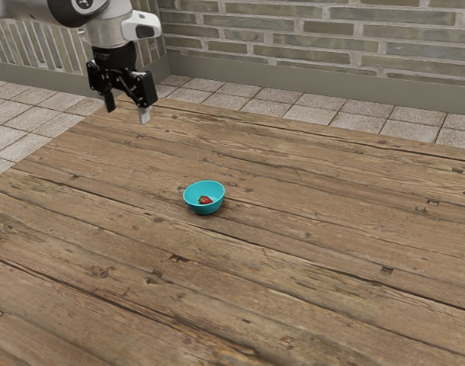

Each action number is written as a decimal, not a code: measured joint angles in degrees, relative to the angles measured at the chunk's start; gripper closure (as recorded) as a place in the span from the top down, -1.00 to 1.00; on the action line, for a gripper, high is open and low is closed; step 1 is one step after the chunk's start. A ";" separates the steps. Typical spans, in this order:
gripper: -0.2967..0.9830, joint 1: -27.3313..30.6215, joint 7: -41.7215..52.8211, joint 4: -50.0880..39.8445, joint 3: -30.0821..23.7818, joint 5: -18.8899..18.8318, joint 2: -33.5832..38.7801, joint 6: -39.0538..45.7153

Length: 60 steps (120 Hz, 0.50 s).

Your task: Take strawberry from the bowl

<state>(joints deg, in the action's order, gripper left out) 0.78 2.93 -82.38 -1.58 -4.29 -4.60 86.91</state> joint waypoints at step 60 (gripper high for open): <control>0.47 5.03 8.86 0.15 -0.16 -1.31 -16.93 8.07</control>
<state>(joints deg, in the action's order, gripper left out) 5.81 11.79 -82.23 -1.75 -5.60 -21.53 94.98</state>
